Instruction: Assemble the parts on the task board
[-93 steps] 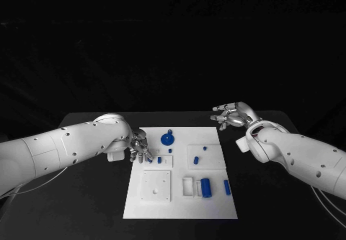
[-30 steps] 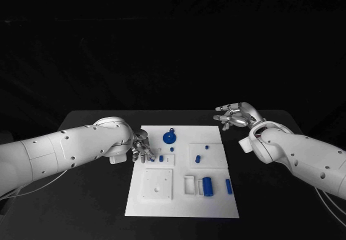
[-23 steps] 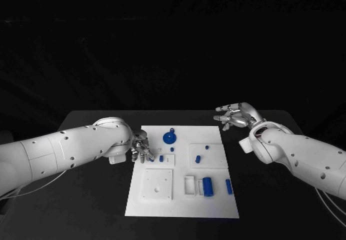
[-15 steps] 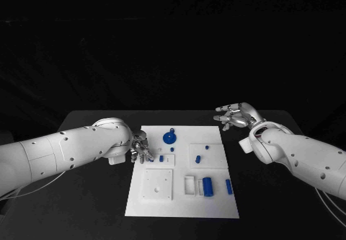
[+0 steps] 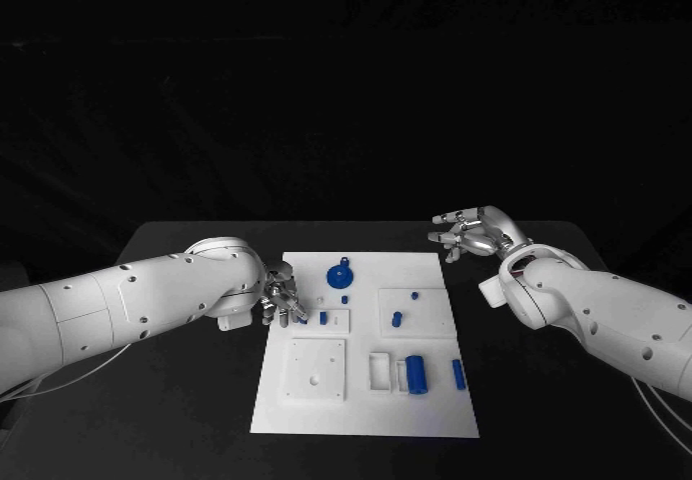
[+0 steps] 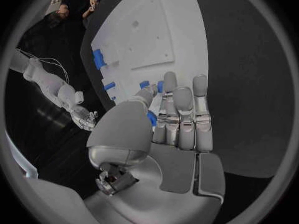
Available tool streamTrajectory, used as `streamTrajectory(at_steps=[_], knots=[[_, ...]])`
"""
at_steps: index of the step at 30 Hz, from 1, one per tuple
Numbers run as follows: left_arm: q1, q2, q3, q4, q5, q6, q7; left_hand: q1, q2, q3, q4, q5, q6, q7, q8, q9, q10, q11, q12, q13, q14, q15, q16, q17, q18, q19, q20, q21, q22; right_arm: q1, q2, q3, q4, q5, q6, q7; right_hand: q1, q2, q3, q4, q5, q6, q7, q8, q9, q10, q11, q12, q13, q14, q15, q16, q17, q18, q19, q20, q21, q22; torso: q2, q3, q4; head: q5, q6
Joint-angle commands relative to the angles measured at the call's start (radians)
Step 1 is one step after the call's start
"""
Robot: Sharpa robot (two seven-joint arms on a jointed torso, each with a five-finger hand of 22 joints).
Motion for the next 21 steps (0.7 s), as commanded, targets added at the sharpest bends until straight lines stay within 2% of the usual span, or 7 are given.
streamTrajectory(at_steps=[1,6,11,21], knots=[[-0.001,0.002,-0.001,0.002,0.004,-0.014,-0.013,-0.003,0.001,0.115,-0.11,0.0,0.037,-0.028,0.002,0.001,0.044,-0.005,0.006,-0.001,0.002,-0.008,0.003,0.002,-0.004,0.006,-0.001,0.005,0.019,-0.001,0.0,0.0,0.002,-0.002,0.013,0.008,-0.006,-0.001,-0.001,0.003,0.0,-0.008,0.002,-0.003,-0.001,-0.006,-0.003,-0.001,-0.001,0.001,0.001,-0.007,0.0,-0.007,0.002,0.006,0.002,-0.001,0.0,0.0005,0.0001,0.0,0.001],[-0.001,0.006,-0.001,0.001,0.009,-0.02,-0.015,-0.005,0.003,0.114,-0.108,-0.007,0.035,-0.027,0.002,-0.003,0.044,-0.005,0.008,-0.002,0.004,-0.008,0.001,0.001,-0.004,0.008,-0.001,0.003,0.018,-0.001,-0.001,0.0,0.004,-0.002,0.013,0.007,-0.006,-0.001,-0.001,0.003,0.0,-0.008,0.002,-0.003,-0.001,-0.006,-0.003,-0.001,-0.001,0.001,0.001,-0.007,0.0,-0.007,0.002,0.006,0.002,-0.001,0.0,0.0012,0.0004,-0.001,0.0],[-0.002,0.012,-0.005,0.0,0.012,-0.017,-0.018,-0.003,0.002,0.109,-0.105,-0.015,0.036,-0.027,0.001,-0.021,0.045,-0.004,0.011,-0.003,0.006,-0.007,-0.001,0.002,-0.004,0.011,0.0,-0.002,0.018,-0.001,-0.001,0.0,0.005,-0.002,0.013,0.007,-0.006,-0.001,-0.001,0.003,0.0,-0.008,0.002,-0.003,-0.001,-0.006,-0.003,-0.001,-0.001,0.001,0.001,-0.007,0.0,-0.007,0.002,0.006,0.002,-0.001,-0.001,0.0011,-0.002,-0.003,0.0],[-0.007,0.019,-0.009,-0.004,0.012,-0.019,-0.022,0.001,-0.004,0.097,-0.094,-0.022,0.039,-0.026,0.001,-0.089,0.045,-0.004,0.017,-0.004,0.01,-0.007,0.001,0.005,-0.003,0.016,0.001,-0.009,0.018,-0.001,-0.002,0.0,0.004,-0.002,0.013,0.007,-0.006,-0.001,-0.001,0.003,0.0,-0.008,0.002,-0.003,-0.001,-0.006,-0.003,-0.001,-0.001,0.001,0.001,-0.007,0.0,-0.007,0.002,0.006,0.002,-0.001,0.0,-0.0002,0.0003,-0.009,0.0]])
